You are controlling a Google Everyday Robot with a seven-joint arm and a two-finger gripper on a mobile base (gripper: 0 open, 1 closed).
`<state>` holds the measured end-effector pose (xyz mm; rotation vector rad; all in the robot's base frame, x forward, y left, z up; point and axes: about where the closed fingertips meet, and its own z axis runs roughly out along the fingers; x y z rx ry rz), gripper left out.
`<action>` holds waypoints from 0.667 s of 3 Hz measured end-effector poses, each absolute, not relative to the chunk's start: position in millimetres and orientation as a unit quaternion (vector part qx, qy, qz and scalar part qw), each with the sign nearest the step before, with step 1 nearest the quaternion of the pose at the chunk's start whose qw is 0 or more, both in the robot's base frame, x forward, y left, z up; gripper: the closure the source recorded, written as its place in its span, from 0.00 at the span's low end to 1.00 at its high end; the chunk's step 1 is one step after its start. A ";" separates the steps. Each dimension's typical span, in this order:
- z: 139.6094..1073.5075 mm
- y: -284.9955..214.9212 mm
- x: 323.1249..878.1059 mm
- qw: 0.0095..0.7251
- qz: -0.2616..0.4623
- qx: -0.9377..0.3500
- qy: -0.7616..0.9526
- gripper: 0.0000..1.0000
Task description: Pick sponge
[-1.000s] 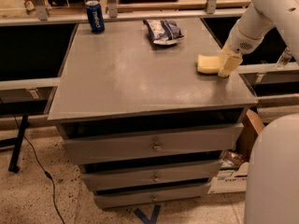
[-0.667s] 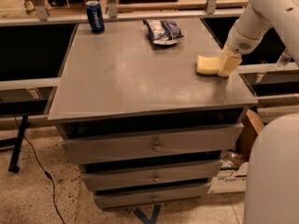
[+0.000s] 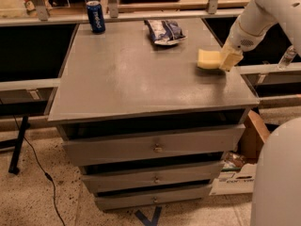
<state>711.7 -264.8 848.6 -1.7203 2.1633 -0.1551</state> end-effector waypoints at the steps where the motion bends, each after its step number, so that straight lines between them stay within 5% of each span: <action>1: 893.0 -258.4 699.8 0.227 -0.065 -0.610 0.756 1.00; 2: 900.0 -257.3 698.1 0.231 -0.068 -0.610 0.755 1.00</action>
Offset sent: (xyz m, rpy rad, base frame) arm -0.0106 0.0057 0.0400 0.0303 -0.0723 0.0133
